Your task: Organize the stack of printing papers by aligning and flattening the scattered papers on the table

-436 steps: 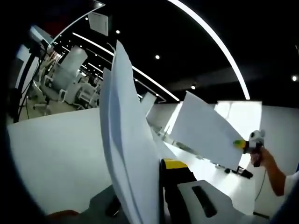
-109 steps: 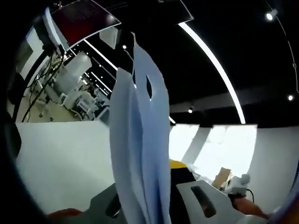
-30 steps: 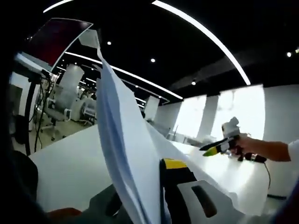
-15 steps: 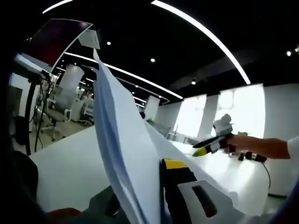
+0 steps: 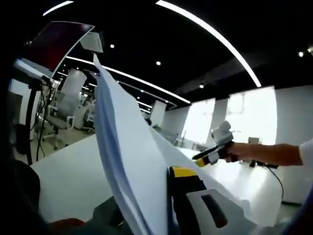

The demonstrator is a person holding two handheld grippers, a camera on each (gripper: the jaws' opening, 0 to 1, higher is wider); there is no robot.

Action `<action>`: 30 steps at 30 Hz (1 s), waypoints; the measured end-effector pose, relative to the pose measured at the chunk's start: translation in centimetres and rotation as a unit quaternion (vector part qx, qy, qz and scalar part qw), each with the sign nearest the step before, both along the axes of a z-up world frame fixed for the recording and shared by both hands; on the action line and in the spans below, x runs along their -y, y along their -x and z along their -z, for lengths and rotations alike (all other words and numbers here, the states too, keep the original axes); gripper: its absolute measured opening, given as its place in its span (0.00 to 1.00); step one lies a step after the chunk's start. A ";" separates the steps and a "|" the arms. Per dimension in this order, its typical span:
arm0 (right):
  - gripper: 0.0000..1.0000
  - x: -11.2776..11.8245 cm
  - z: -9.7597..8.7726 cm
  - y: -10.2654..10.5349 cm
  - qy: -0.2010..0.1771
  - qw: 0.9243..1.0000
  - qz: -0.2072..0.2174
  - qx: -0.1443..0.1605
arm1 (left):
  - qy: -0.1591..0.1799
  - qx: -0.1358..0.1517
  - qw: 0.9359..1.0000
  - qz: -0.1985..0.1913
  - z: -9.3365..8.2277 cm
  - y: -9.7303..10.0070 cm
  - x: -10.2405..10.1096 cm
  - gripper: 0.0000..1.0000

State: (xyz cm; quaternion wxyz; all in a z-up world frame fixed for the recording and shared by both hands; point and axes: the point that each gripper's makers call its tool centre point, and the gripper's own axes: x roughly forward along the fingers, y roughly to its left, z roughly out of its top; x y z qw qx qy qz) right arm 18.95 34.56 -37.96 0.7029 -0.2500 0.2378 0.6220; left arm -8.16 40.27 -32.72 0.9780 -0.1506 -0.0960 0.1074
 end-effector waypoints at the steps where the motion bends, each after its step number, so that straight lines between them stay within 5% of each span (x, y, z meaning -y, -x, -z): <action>1: 0.79 -0.2 -0.1 -0.1 -0.002 1.000 0.001 0.000 | 0.000 0.000 1.000 0.000 0.0 0.0 0.0 0.08; 9: 0.79 -1.9 0.8 0.1 -0.003 1.000 0.004 -0.017 | -0.002 -0.004 1.000 -0.002 -0.1 -0.2 -0.1 0.08; 14: 0.80 -2.5 1.8 0.4 0.017 1.000 -0.002 0.009 | 0.001 -0.001 1.000 -0.003 -0.3 -0.2 -0.3 0.08; 25: 0.80 -3.3 3.6 1.2 0.033 0.999 -0.002 -0.002 | 0.003 0.004 1.000 -0.004 -0.3 -0.2 -0.9 0.08; 28: 0.78 -3.4 4.4 2.0 0.031 0.998 0.011 -0.051 | 0.002 0.002 1.000 -0.005 0.0 -0.3 -1.2 0.08; 30: 0.78 -4.0 4.5 1.7 0.022 0.999 0.001 -0.036 | 0.001 0.002 1.000 -0.005 0.1 -0.3 -1.3 0.08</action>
